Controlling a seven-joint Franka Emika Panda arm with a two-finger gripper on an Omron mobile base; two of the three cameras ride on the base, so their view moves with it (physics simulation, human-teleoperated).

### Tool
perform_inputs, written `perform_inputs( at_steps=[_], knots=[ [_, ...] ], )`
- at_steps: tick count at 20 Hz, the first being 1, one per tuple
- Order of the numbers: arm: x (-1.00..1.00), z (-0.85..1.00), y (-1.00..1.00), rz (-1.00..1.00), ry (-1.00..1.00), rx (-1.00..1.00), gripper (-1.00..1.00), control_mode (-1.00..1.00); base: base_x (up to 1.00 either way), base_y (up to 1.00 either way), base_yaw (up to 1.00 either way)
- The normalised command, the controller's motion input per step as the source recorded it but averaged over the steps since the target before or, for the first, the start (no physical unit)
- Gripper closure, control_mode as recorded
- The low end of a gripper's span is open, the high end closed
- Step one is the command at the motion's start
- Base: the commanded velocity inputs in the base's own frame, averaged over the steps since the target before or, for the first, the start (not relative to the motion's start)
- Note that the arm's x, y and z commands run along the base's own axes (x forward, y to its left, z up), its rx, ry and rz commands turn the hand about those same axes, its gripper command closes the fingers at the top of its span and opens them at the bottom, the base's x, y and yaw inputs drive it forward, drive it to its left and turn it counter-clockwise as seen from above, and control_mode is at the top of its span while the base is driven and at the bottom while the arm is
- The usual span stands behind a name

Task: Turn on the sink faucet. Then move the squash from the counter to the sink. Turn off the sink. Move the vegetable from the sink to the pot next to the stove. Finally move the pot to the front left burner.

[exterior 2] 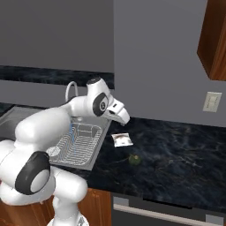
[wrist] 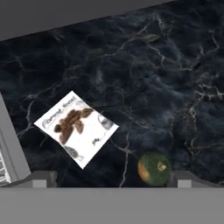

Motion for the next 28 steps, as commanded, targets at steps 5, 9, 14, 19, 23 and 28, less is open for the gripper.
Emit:
perform_inputs(
  at_steps=[5,9,14,19,23,28],
  knots=[
    [-0.17,-0.47,-0.24,-0.04,-0.01,0.02,-1.00,-1.00,0.00,0.00,0.00],
    [-0.72,-0.32,-0.37,-0.09,-0.04,0.07,-1.00,-1.00,0.00,0.00,0.00],
    [-0.59,-0.24,-0.25,-0.07,0.00,0.05,-1.00,-1.00,0.00,0.00,0.00],
    [-0.25,-0.15,-0.14,-0.03,0.00,0.02,-1.00,-1.00,0.00,0.00,0.00],
    [0.00,-0.04,-0.21,0.00,0.00,0.00,-1.00,-1.00,0.00,0.00,0.00],
    [0.00,-0.13,-0.20,0.00,0.00,0.00,-1.00,-1.00,0.00,0.00,0.00]
  ],
)
